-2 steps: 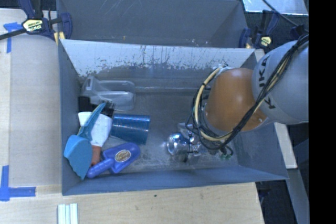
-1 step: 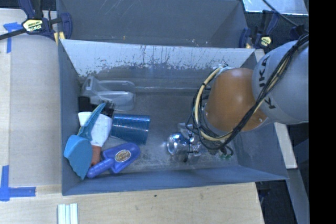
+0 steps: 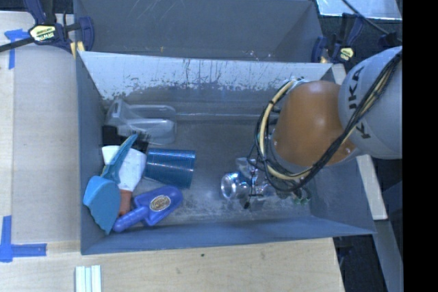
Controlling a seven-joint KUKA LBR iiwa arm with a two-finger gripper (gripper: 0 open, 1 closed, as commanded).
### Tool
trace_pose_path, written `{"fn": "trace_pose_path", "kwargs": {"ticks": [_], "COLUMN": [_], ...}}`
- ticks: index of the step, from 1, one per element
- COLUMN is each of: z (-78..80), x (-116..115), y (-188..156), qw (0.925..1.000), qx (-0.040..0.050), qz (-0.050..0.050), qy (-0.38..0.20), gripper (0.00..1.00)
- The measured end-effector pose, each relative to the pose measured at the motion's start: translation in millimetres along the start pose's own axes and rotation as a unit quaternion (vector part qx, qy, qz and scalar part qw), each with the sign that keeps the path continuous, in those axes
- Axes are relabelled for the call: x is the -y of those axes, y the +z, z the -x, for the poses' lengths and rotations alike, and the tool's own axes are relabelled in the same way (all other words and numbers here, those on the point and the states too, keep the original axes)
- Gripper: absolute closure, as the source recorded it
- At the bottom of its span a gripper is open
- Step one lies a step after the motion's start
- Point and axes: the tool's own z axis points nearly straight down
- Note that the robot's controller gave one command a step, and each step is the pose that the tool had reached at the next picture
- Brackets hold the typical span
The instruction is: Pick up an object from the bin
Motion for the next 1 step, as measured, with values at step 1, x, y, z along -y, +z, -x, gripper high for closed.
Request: {"fn": "trace_pose_path", "kwargs": {"ticks": [1], "z": [0.7], "x": [0.2], "y": [-35.7], "qw": [1.0], "qx": [0.0009], "qz": [0.0], "qy": [0.001], "gripper": [1.0]}}
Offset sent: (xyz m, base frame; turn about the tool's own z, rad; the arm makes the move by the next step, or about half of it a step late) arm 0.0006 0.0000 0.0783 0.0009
